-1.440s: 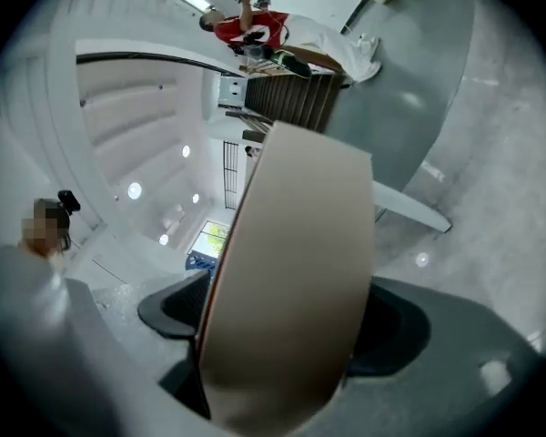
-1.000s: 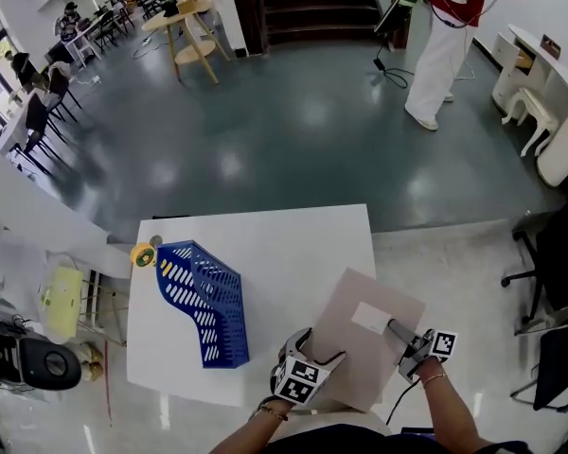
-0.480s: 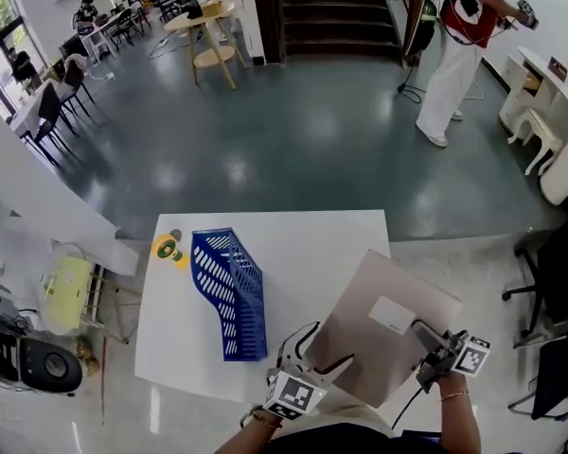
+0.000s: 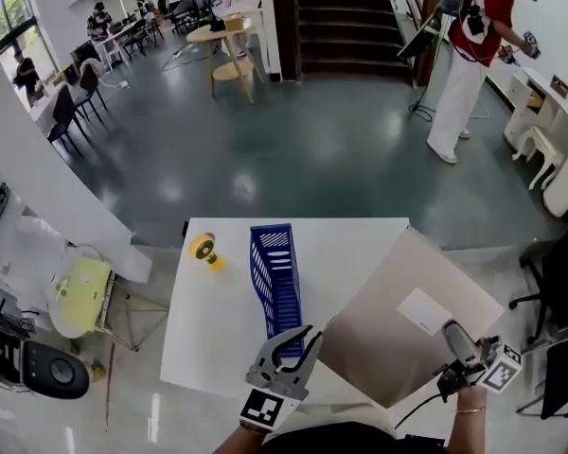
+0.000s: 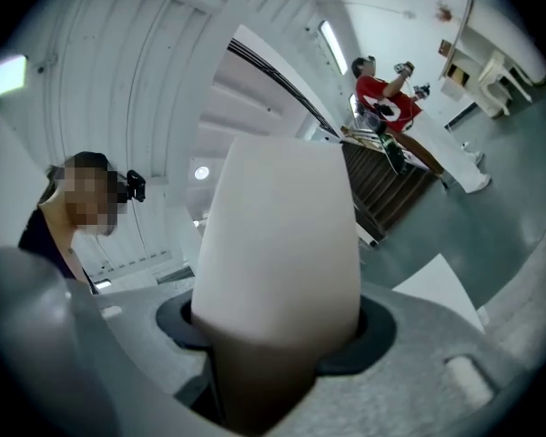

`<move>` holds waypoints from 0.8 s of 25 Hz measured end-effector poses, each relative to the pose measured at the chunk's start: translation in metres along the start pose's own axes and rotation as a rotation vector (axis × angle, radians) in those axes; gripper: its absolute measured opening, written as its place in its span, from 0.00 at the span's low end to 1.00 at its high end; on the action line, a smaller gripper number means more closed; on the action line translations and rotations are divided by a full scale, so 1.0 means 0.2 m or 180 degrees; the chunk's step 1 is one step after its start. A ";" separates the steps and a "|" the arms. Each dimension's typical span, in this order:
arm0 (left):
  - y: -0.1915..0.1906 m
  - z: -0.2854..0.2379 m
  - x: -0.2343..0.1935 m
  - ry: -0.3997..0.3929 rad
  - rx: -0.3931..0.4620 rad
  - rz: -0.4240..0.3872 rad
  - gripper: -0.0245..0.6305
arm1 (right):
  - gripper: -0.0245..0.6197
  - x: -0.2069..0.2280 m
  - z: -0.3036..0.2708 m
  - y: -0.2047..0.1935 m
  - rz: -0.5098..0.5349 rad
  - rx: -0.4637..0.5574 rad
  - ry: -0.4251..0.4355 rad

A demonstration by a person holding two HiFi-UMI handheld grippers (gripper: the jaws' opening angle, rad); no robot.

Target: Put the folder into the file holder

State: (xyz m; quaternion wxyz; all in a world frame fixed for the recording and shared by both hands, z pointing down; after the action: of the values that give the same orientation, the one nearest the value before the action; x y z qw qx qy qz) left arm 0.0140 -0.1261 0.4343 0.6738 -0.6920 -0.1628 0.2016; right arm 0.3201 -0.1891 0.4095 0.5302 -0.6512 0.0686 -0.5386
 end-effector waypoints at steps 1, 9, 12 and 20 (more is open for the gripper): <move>0.01 0.05 -0.05 0.0063 -0.0009 -0.0016 0.10 | 0.46 -0.07 -0.03 0.00 0.0062 0.0028 0.0028; -0.13 0.32 -0.43 0.0342 -0.0332 -0.0117 0.04 | 0.46 -0.54 -0.26 -0.02 0.0397 0.0343 -0.0087; -0.24 0.41 -0.49 0.0149 -0.0563 -0.0269 0.04 | 0.46 -0.72 -0.36 -0.08 0.0738 0.0413 -0.0302; -0.48 0.55 -0.48 -0.0452 -0.1033 -0.0432 0.04 | 0.46 -1.03 -0.53 -0.23 0.1533 0.0431 -0.0935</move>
State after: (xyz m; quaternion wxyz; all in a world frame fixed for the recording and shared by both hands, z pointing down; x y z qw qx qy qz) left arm -0.1198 -0.0742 0.5355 0.5522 -0.7631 -0.2866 0.1750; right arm 0.1308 -0.0993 0.3008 0.6894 -0.6503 0.1076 -0.3005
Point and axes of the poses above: the fingertips, and each gripper's own axes: z backward along the fingers, x to its right, y out of its top, the point moved 5 cm from there along z, backward along the fingers, and after that the axes turned 2 degrees about z, right-handed, at the moved point
